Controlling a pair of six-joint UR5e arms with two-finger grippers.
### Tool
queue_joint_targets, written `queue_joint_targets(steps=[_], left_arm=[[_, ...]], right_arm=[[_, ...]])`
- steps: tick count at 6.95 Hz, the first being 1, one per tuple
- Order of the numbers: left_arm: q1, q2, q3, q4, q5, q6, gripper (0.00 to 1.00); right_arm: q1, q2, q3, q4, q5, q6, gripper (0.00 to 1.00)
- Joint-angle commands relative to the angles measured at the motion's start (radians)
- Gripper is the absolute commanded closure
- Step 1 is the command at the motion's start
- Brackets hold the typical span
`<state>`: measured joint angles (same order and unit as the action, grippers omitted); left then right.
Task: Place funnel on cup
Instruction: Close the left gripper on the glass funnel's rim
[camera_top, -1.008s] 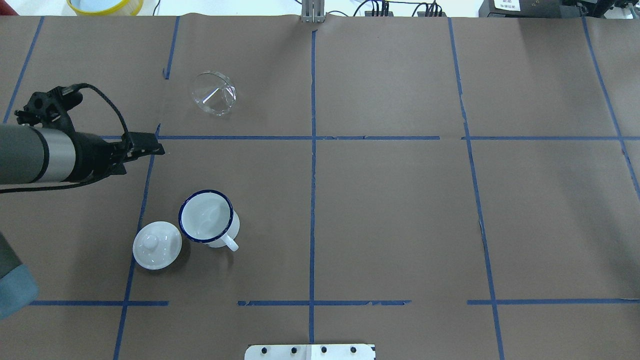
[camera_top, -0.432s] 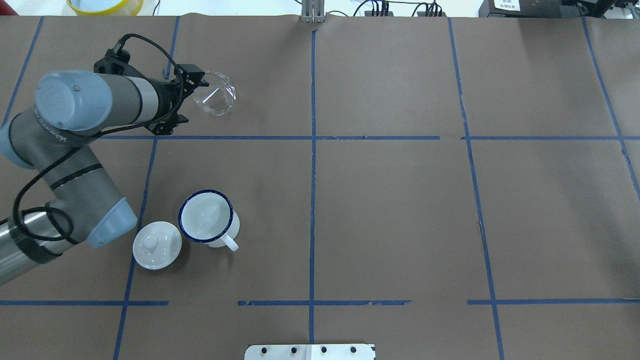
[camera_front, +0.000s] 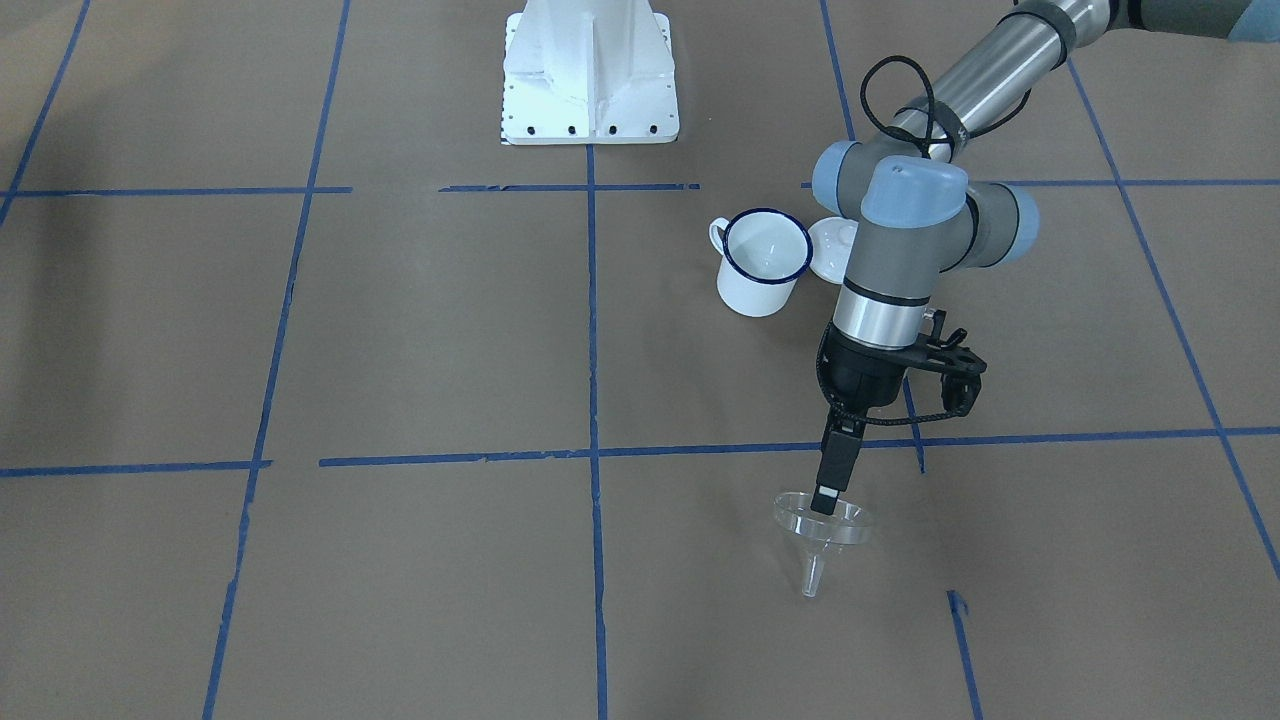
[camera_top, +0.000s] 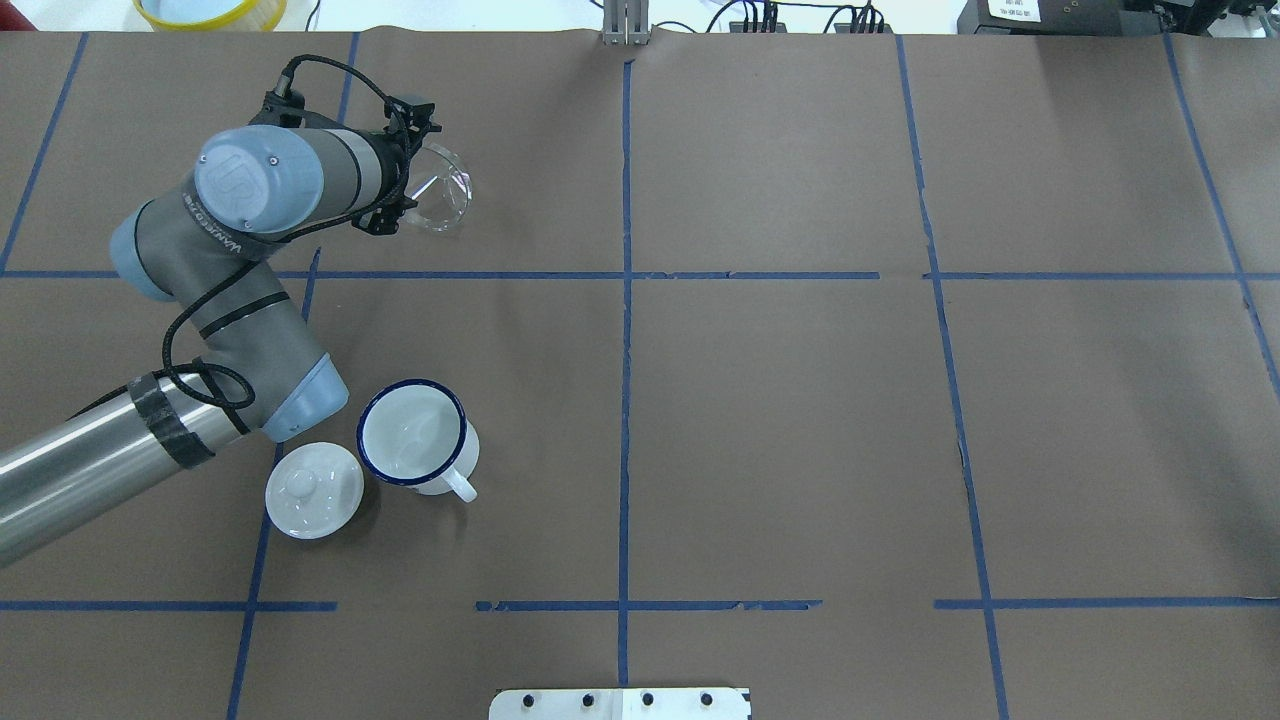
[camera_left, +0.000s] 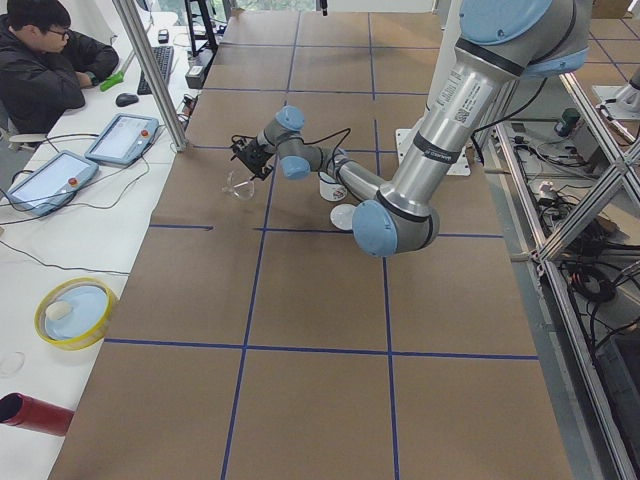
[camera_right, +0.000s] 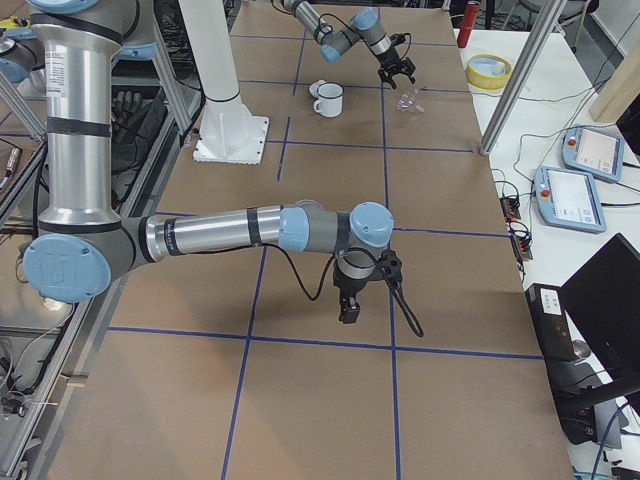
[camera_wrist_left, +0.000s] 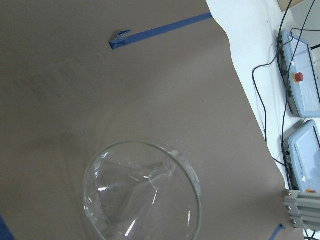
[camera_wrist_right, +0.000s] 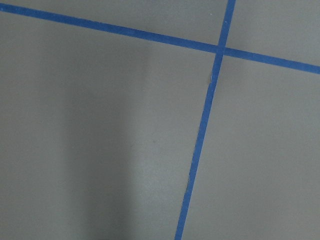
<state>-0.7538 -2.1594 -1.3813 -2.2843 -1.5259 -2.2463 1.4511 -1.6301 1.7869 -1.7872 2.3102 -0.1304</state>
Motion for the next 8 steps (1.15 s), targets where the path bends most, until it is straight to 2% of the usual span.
queue_joint_targets(steps=[1, 2, 3, 4, 5, 8], left_arm=[[-0.012, -0.075, 0.156, -0.089, 0.047, -0.056, 0.05], [-0.012, -0.076, 0.163, -0.099, 0.047, -0.056, 0.07], [-0.012, -0.076, 0.165, -0.1, 0.047, -0.056, 0.15], [-0.012, -0.074, 0.165, -0.1, 0.046, -0.046, 0.93], [-0.012, -0.073, 0.163, -0.101, 0.046, 0.027, 1.0], [-0.019, -0.074, 0.134, -0.103, 0.046, 0.04, 1.0]], right_arm=[[0.0, -0.001, 0.0, 0.0, 0.0, 0.0, 0.0], [0.0, -0.001, 0.0, 0.0, 0.0, 0.0, 0.0], [0.0, -0.001, 0.0, -0.001, 0.0, 0.0, 0.0], [0.0, -0.001, 0.0, 0.0, 0.0, 0.0, 0.0], [0.0, -0.001, 0.0, 0.0, 0.0, 0.0, 0.0], [0.0, -0.001, 0.0, 0.0, 0.0, 0.0, 0.0]])
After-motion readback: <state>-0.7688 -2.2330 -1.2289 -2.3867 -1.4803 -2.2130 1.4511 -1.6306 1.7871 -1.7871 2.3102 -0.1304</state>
